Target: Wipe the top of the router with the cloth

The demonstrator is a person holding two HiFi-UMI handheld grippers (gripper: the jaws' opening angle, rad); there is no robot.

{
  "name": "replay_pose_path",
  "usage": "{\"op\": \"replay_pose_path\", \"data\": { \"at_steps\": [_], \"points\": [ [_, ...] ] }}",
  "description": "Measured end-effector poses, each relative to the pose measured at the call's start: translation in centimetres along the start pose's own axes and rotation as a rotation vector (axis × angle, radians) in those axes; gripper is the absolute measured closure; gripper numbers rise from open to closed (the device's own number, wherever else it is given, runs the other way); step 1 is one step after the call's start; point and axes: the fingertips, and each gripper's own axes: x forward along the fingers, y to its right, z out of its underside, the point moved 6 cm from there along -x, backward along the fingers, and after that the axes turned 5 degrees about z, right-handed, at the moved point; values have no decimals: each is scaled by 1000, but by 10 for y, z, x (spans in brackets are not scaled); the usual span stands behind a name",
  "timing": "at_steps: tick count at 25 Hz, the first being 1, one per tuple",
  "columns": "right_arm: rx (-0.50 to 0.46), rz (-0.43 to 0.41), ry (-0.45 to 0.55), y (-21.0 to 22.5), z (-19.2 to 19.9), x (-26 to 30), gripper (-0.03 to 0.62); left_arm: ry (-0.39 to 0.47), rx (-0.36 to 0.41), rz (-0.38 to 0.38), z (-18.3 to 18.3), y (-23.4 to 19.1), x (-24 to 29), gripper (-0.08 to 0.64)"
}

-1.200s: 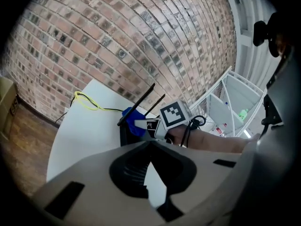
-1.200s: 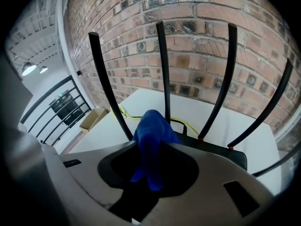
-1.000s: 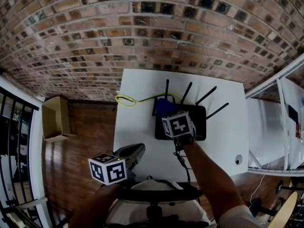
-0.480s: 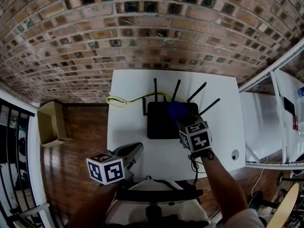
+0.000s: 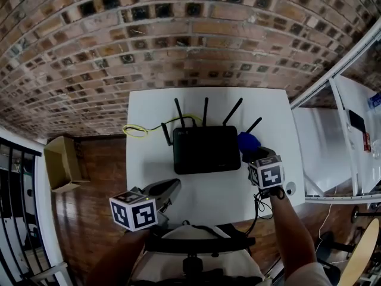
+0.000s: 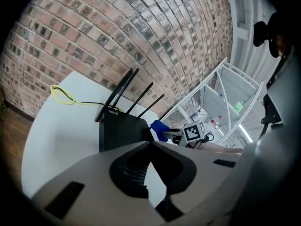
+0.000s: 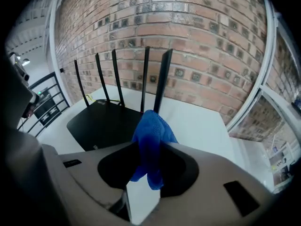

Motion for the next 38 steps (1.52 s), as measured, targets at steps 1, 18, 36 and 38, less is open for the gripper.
{"op": "replay_pose_path", "data": {
  "at_steps": [1,18,36,38],
  "points": [
    [-8,16,-10,5,3,1,465,-2,3,2,0,2,2,532],
    [-189,6,-166,-11,51,25,465,-8,-7,-13,10,2,2,532],
    [-173,20,-157,-44,65,-3,465,-23,3,24,10,-7,-7,532],
    [-164,27,-175,-43,73,-2,465,-30,2,26,11,-9,-9,532]
  ]
}}
